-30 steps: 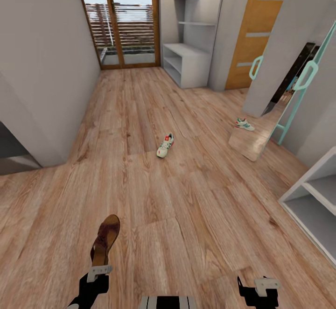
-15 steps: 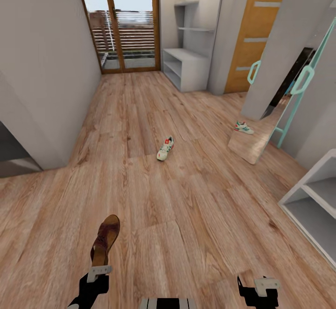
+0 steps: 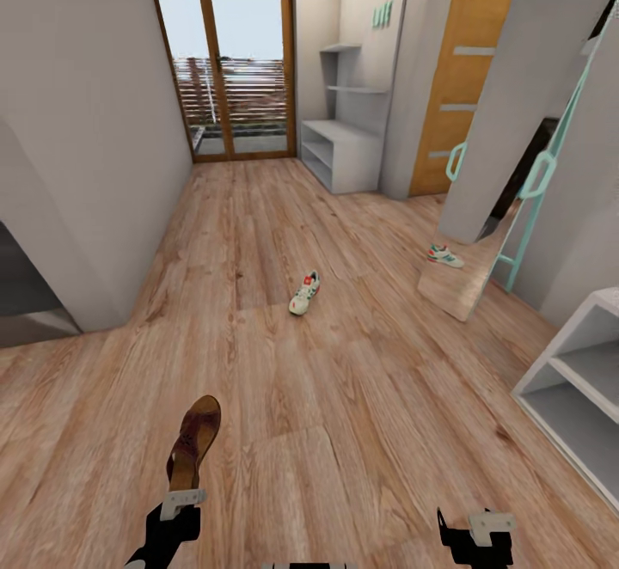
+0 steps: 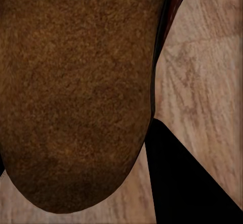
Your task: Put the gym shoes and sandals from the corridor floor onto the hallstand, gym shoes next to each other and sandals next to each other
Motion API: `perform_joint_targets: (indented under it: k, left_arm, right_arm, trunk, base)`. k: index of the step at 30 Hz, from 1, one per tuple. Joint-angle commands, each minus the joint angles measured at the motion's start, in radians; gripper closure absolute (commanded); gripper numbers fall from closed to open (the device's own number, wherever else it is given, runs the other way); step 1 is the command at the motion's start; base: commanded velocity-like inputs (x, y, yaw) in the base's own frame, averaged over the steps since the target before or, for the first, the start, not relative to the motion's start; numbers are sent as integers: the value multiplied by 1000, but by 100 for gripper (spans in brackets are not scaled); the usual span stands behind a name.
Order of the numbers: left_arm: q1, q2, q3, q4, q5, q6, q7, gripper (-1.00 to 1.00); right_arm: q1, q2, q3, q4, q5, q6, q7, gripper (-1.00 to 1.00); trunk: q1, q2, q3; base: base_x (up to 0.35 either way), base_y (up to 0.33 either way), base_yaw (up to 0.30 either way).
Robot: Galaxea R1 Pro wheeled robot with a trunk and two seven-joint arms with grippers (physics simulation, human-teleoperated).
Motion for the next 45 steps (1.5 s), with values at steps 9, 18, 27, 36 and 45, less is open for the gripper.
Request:
perform_joint_targets:
  k: [9, 18, 27, 36, 45]
  left_arm:
    - [0, 1, -5, 1, 8, -2, -2, 100]
    - [0, 1, -5, 1, 9, -2, -1, 100]
    - [0, 1, -4, 2, 9, -2, -1, 100]
    - [0, 2, -4, 3, 10, -2, -1, 100]
    - [20, 6, -4, 1, 25, -8, -3, 100]
  right_arm:
    - [-1, 0, 8, 1, -3, -2, -9, -100]
    - [-1, 0, 8, 1, -3, -2, -9, -100]
    - [-1, 0, 8, 1, -3, -2, -9, -100]
    - [-1, 3, 8, 1, -3, -1, -9, -100]
    - [-1, 5, 8, 1, -3, -1, -9, -100]
  trunk:
    - [-4, 2, 46]
    - [-18, 24, 82]
    - [-53, 87, 110]
    - [-76, 129, 129]
    - [-76, 129, 129]
  base:
    - [0, 0, 0]
    - [0, 0, 0]
    - [0, 0, 0]
    - [0, 0, 0]
    - [28, 0, 0]
